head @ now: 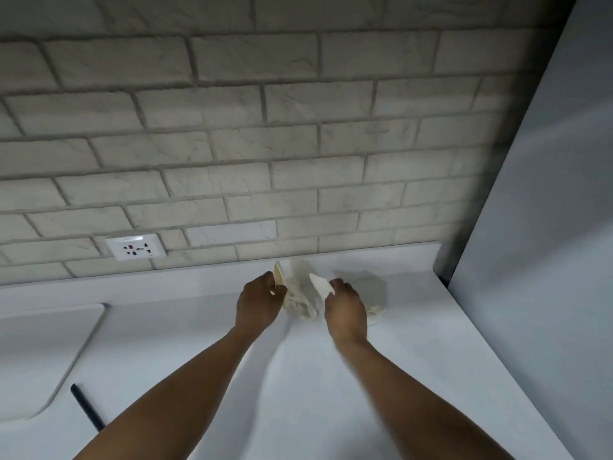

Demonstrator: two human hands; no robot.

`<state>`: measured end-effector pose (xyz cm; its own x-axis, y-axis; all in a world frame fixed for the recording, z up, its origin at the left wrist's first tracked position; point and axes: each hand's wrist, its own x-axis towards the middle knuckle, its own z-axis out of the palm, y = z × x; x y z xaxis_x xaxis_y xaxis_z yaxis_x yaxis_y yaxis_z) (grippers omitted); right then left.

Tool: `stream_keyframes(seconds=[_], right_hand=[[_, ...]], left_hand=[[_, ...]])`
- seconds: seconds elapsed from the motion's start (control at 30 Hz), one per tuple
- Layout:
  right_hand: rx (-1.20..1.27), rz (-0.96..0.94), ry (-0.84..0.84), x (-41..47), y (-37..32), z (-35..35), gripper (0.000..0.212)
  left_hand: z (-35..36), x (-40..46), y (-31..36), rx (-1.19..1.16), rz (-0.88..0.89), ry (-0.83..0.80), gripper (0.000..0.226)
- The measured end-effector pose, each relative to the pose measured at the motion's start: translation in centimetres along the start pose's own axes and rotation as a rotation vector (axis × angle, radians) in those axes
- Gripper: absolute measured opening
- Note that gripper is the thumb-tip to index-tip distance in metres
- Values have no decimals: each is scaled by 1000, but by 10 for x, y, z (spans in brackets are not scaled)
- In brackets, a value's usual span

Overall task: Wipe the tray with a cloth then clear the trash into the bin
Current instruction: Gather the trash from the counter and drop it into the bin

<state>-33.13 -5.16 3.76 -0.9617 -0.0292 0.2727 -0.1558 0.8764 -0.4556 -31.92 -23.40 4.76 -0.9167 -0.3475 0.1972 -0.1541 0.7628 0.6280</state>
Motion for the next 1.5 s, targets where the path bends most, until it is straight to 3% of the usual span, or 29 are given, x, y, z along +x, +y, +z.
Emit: stream_keyframes(seconds=[0.17, 0.33, 0.7, 1.0, 1.13, 1.27, 1.4, 1.5], right_hand=[[308, 60, 144, -28, -17, -29, 25], [320, 30, 158, -76, -26, -50, 16], [367, 187, 243, -253, -39, -73, 25], [370, 430, 436, -406, 39, -118, 19], [336, 551, 527, -460, 85, -139, 22], [297, 736, 403, -517, 134, -123, 23], [278, 1031, 195, -572, 181, -80, 25], [289, 1148, 77, -605, 217, -41, 25]], left_hand=[[-17, -36, 21, -41, 127, -32, 23], [-34, -82, 34, -160, 211, -130, 7], [-66, -237, 29, -291, 340, -337, 30], [-15, -371, 73, -326, 667, -620, 27], [22, -430, 103, -322, 717, -732, 24], [70, -481, 98, -180, 722, -881, 19], [125, -517, 64, 71, 590, -964, 16], [179, -542, 27, 185, 530, -1016, 16]])
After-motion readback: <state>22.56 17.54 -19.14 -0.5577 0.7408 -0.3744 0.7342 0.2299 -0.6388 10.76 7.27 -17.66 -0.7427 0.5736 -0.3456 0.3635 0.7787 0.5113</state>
